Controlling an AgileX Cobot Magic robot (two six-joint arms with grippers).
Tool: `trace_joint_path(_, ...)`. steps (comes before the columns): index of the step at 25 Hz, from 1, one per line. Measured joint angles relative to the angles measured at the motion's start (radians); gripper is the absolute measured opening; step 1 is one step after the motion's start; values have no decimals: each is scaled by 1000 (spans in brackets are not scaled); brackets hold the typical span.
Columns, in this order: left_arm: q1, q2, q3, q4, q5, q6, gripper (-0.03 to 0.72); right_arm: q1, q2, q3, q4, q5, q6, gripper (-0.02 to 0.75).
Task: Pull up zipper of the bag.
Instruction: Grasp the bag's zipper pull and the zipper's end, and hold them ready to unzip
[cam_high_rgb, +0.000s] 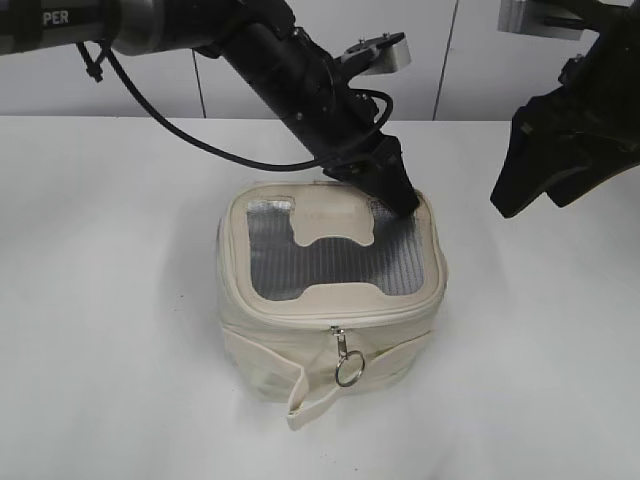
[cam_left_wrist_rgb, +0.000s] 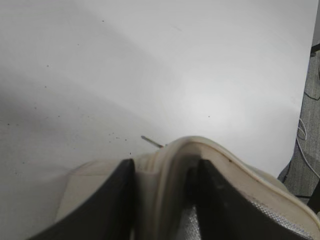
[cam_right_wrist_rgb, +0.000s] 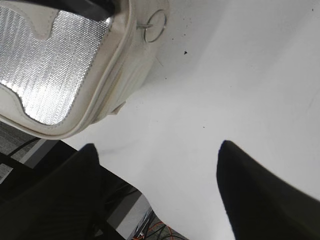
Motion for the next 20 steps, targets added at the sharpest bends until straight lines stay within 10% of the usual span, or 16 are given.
trace_joint_path(4,-1,5,0,-5,6,0,149,0,0,0,0,0,1,566)
trace_joint_path(20,-10,-13,-7,48,23,23,139,0,-53,155,6,-130,-10,566)
